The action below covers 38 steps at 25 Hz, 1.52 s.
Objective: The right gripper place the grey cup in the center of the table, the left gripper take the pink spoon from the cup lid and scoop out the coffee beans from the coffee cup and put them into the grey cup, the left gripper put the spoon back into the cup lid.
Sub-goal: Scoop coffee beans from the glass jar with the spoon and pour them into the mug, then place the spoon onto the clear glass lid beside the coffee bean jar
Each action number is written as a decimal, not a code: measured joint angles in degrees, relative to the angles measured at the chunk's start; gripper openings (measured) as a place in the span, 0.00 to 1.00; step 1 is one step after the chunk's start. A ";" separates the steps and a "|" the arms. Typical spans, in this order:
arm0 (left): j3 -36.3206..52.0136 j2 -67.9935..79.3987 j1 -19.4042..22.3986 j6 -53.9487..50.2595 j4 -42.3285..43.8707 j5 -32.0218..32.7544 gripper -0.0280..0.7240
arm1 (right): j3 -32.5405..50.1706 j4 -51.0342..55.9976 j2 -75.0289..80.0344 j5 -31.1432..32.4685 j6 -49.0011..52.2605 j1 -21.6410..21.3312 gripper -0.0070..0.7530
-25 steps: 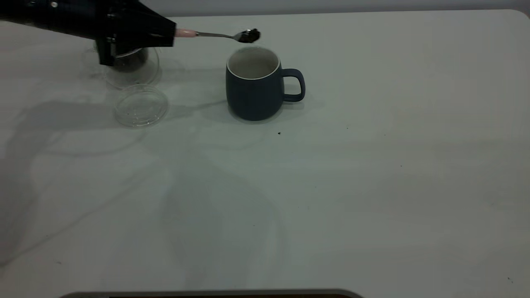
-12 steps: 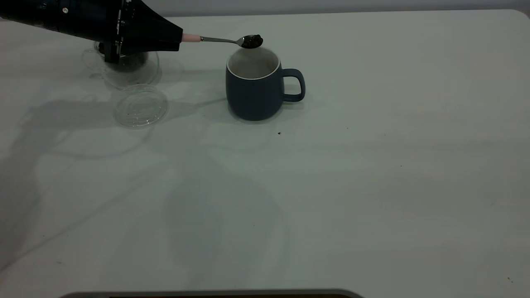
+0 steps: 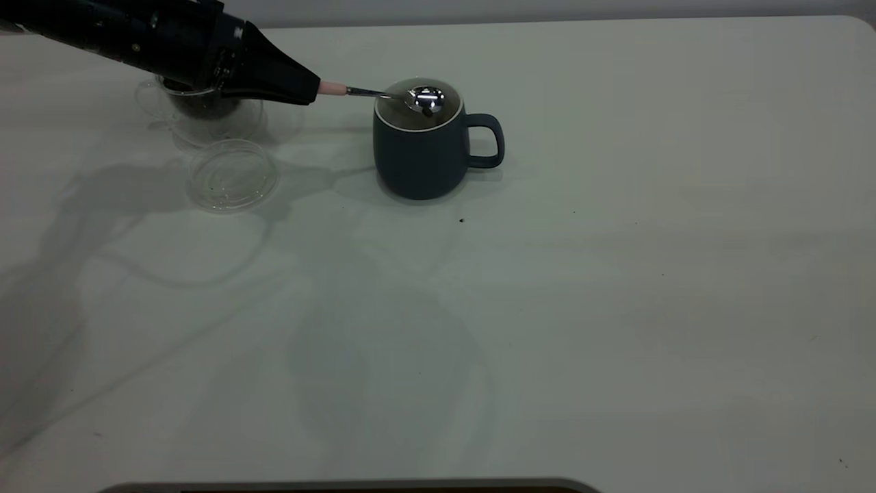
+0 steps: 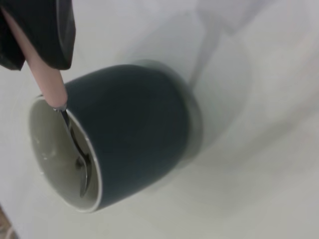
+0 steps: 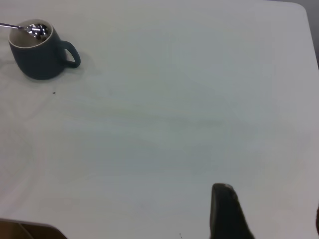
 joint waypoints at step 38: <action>0.00 0.80 24.08 -26.76 17.06 13.09 0.22 | 0.00 0.00 0.00 0.00 0.00 0.00 0.61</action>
